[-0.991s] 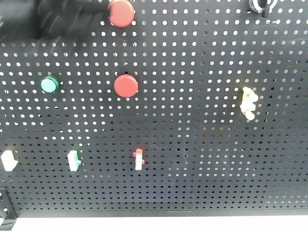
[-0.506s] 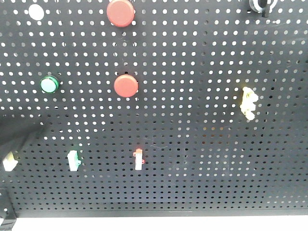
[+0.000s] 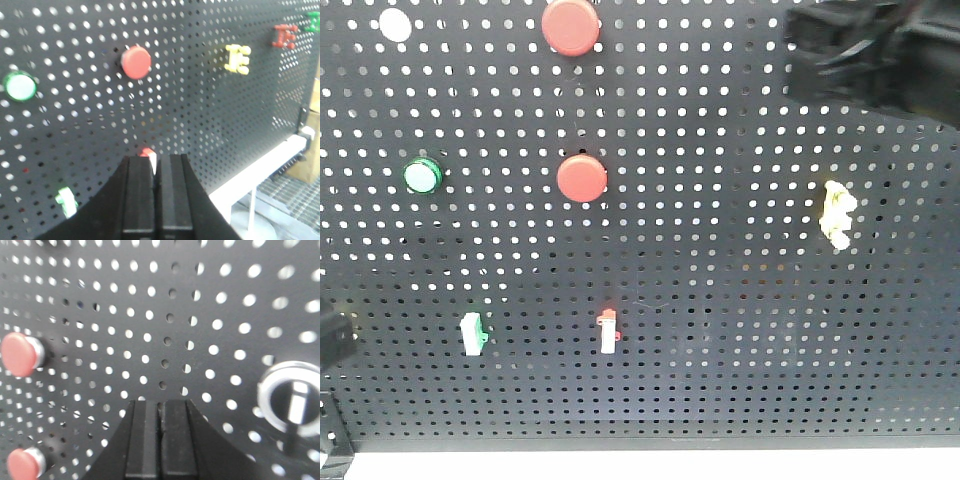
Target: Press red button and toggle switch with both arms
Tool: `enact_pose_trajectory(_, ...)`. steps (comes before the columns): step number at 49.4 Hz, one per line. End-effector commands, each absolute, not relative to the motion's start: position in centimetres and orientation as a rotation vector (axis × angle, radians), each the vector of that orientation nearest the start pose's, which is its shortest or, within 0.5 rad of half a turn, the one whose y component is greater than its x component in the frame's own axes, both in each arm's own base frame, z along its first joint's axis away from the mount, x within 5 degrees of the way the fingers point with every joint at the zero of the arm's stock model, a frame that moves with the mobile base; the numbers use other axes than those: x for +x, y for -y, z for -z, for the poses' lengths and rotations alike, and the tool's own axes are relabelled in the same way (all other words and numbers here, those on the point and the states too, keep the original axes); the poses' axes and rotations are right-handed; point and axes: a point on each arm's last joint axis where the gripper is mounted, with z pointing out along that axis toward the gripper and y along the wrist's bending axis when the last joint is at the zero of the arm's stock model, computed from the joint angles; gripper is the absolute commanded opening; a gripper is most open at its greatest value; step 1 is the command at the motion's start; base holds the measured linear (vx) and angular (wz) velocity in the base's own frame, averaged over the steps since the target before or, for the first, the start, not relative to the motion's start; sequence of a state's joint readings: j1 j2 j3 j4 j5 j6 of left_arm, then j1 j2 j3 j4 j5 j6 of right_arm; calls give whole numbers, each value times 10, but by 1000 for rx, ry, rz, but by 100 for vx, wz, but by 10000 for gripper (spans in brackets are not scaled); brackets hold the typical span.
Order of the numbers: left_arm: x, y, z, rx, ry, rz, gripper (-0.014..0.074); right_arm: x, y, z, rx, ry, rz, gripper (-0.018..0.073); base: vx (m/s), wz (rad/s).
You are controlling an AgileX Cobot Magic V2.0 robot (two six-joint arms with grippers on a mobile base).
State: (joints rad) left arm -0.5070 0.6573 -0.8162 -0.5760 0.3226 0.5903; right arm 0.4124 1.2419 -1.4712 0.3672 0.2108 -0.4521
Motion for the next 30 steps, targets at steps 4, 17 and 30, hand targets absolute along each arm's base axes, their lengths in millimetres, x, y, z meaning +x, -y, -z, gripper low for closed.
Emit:
enact_pose_trajectory(4, 103, 73, -420, 497, -1453, 517, 1, 240, -96, -533, -323, -1305, -292, -3, 0, 0)
enact_pose_trajectory(17, 103, 73, -419, 504, -1461, 520, 1, 247, -75, -532, -251, -1340, -254, -3, 0, 0)
enact_pose_trajectory(30, 103, 73, -419, 507, -1465, 521, 1, 250, -61, -531, -211, -1363, -216, -3, 0, 0)
